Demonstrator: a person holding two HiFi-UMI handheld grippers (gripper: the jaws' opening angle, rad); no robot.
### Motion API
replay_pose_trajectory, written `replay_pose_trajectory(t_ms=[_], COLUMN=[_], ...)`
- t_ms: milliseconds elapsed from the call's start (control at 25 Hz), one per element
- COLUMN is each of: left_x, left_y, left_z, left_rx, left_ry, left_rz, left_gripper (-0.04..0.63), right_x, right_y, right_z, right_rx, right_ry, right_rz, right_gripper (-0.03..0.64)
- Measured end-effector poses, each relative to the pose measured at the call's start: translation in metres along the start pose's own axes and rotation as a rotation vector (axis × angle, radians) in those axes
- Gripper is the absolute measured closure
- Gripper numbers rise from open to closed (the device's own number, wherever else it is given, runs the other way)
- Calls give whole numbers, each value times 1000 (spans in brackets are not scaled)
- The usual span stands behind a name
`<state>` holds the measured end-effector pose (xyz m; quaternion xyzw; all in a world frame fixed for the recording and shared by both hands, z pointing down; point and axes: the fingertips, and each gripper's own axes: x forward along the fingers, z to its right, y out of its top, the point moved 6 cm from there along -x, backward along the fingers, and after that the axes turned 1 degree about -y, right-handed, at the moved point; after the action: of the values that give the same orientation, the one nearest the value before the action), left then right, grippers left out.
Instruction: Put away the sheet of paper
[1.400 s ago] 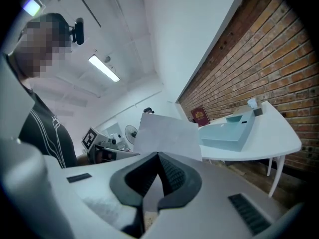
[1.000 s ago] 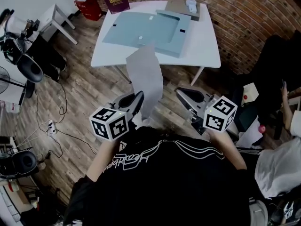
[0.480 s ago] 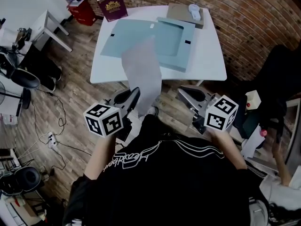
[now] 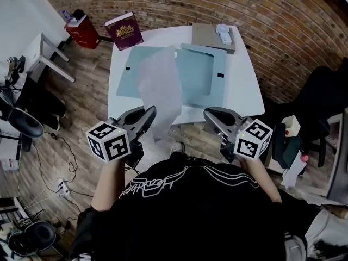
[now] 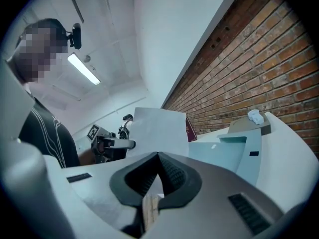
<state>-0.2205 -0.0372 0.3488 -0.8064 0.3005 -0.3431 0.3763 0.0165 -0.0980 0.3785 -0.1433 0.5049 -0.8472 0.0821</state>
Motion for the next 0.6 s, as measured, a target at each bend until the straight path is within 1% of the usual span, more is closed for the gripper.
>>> replay_pose_trajectory(t_ms=[200, 440, 600], left_x=[1, 2, 10], left_y=[31, 61, 74], left_z=[-29, -57, -76], left_rx=[64, 109, 120], left_ry=[-24, -55, -69], left_rz=[-13, 0, -10], left_gripper=[565, 565, 565], right_x=[26, 50, 57], right_y=[10, 12, 8], right_z=[11, 24, 36], right_rx=[2, 14, 37], right_ry=[-36, -88, -123], right_rz=[15, 41, 43], right_gripper=[614, 615, 614])
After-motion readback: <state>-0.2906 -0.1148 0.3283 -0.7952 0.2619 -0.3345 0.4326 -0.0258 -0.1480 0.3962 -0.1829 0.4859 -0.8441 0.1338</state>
